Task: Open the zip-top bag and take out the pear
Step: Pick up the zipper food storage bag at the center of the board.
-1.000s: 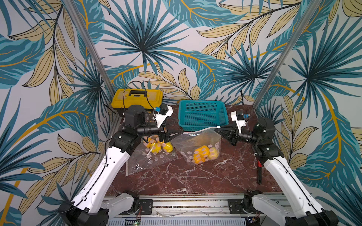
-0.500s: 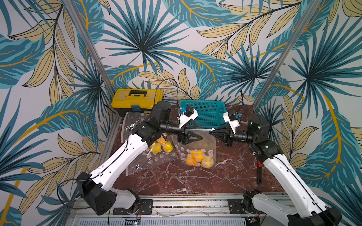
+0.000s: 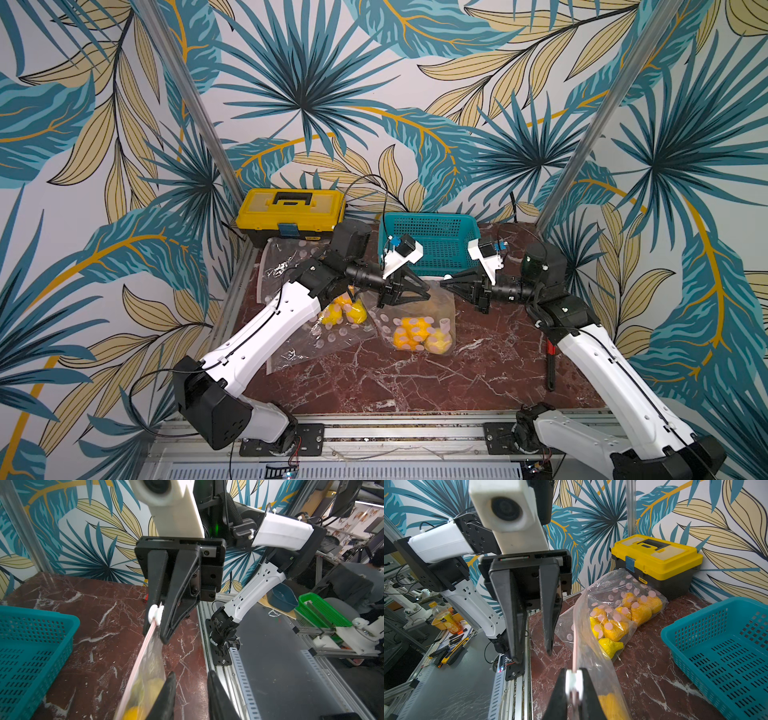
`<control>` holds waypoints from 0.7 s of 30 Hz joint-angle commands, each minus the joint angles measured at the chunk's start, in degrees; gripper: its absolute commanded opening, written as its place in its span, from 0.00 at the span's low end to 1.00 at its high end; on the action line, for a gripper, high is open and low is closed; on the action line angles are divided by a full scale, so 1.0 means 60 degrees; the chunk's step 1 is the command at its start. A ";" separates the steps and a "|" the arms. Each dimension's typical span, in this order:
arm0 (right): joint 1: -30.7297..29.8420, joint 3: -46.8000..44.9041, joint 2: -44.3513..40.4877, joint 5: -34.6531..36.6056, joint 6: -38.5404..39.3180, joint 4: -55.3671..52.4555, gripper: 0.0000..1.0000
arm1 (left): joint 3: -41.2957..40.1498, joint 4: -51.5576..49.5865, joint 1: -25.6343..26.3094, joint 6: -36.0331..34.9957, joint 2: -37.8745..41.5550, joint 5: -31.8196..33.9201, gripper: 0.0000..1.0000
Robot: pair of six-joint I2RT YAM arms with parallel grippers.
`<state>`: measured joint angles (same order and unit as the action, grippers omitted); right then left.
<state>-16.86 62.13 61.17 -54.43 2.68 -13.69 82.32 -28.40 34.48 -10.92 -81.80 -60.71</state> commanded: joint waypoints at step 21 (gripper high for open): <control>-0.0487 0.0454 0.0130 -0.0754 0.0610 -0.0622 0.03 | 0.0826 -0.0025 0.0170 -0.1092 -0.0473 0.0221 0.64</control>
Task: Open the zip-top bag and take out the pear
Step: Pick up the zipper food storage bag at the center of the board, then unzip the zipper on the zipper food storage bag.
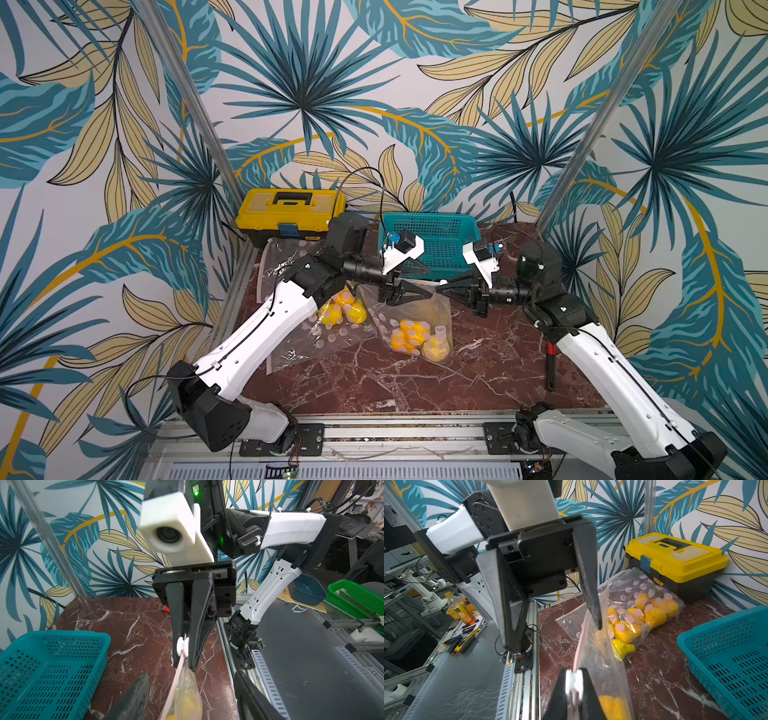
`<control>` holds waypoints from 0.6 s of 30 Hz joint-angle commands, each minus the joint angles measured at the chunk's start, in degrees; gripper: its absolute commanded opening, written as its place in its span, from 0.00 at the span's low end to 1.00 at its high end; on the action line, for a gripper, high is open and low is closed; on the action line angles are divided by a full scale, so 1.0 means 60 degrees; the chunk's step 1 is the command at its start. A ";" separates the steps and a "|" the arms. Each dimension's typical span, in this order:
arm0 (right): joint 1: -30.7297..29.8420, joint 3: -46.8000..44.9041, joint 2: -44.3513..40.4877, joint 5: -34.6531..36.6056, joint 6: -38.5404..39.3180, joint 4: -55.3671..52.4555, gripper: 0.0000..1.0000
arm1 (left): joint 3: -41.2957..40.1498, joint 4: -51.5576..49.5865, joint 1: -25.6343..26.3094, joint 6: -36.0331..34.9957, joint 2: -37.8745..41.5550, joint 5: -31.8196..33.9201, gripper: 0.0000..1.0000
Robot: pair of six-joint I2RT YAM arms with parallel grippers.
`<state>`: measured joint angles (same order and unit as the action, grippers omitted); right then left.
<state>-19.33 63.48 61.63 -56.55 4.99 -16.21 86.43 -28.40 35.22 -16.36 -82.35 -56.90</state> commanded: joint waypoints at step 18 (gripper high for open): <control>-0.0088 -0.0707 -0.0443 0.0314 0.0481 0.0519 0.45 | -0.0574 -0.0100 0.0031 -0.0280 0.0045 -0.0132 0.00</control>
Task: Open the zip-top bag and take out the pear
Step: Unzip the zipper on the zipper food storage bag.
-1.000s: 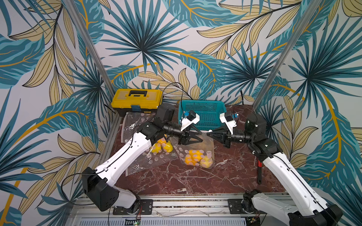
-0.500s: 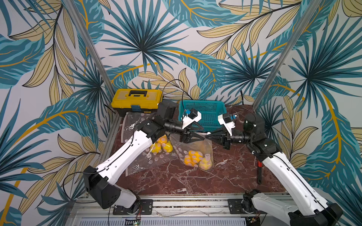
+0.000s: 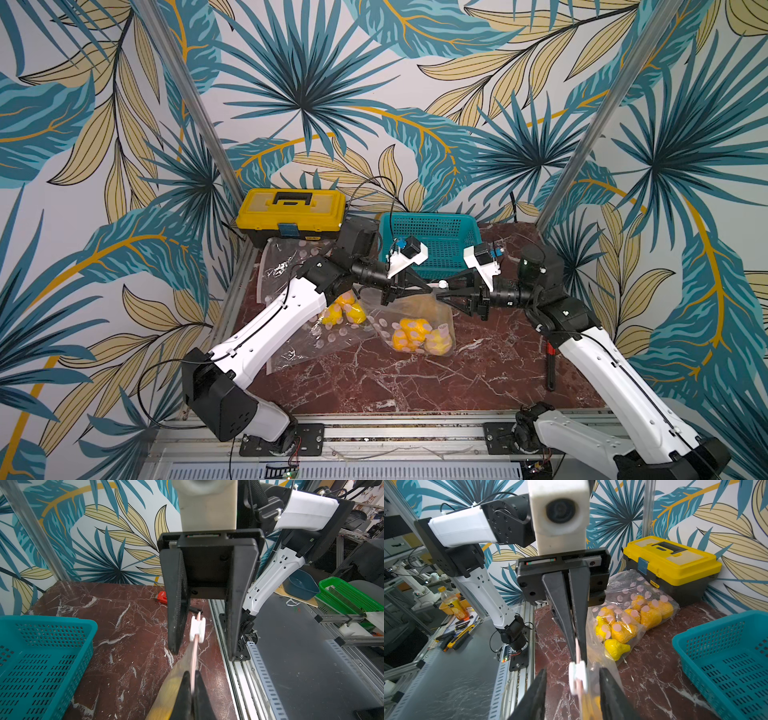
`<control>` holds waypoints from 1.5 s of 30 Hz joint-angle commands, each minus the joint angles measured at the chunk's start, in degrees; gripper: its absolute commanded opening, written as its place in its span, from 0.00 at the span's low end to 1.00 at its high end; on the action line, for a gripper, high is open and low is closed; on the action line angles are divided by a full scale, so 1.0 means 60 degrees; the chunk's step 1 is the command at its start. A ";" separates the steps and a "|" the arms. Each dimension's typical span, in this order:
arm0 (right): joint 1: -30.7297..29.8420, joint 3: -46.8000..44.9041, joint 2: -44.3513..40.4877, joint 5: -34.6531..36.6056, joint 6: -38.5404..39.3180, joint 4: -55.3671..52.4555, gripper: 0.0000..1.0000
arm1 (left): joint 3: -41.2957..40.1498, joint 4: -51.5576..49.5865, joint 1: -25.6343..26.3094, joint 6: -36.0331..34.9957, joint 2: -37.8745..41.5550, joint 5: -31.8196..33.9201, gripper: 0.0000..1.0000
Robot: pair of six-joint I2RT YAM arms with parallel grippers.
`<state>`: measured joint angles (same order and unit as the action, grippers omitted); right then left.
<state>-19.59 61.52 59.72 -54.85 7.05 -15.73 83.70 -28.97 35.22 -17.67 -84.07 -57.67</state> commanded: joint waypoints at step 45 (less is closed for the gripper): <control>-0.0154 -0.0541 -0.0111 -0.0158 -0.0127 0.1390 0.00 | 0.1196 0.0112 0.0598 0.0609 -0.0402 0.0354 0.30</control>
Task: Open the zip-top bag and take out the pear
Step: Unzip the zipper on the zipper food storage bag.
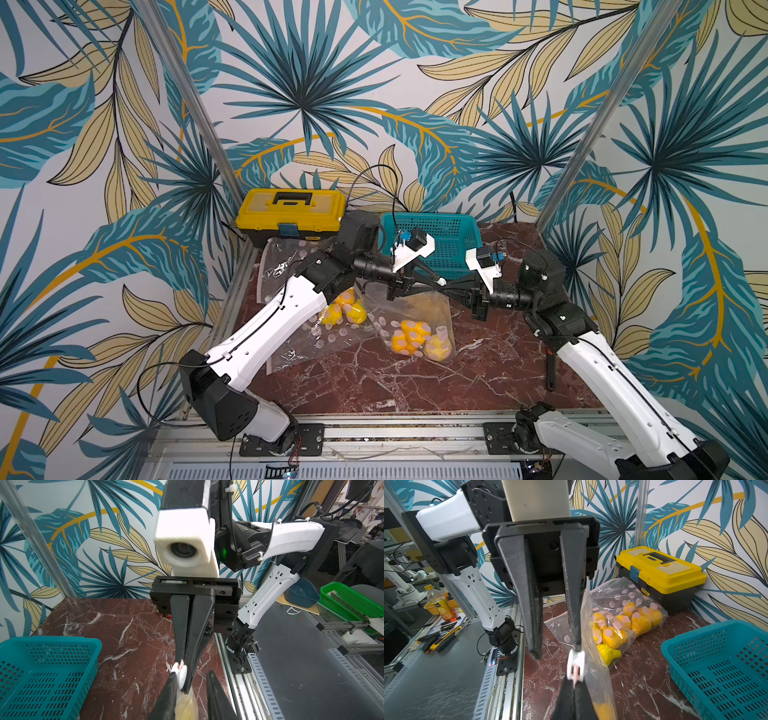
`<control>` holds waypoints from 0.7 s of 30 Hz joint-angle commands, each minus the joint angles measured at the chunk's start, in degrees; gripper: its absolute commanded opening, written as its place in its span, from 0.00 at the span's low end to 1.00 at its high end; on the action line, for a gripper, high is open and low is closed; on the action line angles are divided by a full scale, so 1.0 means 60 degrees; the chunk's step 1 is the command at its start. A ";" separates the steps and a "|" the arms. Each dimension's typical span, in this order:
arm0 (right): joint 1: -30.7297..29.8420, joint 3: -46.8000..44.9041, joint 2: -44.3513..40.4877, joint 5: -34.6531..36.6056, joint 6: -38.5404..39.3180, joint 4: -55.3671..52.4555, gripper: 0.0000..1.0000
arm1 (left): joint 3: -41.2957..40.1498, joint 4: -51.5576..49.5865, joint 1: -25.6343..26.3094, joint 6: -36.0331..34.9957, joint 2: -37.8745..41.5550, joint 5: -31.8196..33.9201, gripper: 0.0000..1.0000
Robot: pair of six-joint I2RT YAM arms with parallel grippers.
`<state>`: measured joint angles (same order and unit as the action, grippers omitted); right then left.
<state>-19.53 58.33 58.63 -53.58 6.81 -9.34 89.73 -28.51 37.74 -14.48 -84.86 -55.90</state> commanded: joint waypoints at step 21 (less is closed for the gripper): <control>-0.0207 0.0178 -0.0060 -0.0459 -0.0022 0.0183 0.00 | -0.0087 0.0039 0.0178 0.0114 -0.0406 0.0787 0.36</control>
<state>-20.18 58.33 59.48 -53.34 6.63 -10.11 90.26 -27.64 38.83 -13.65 -85.91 -54.98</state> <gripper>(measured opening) 0.050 0.362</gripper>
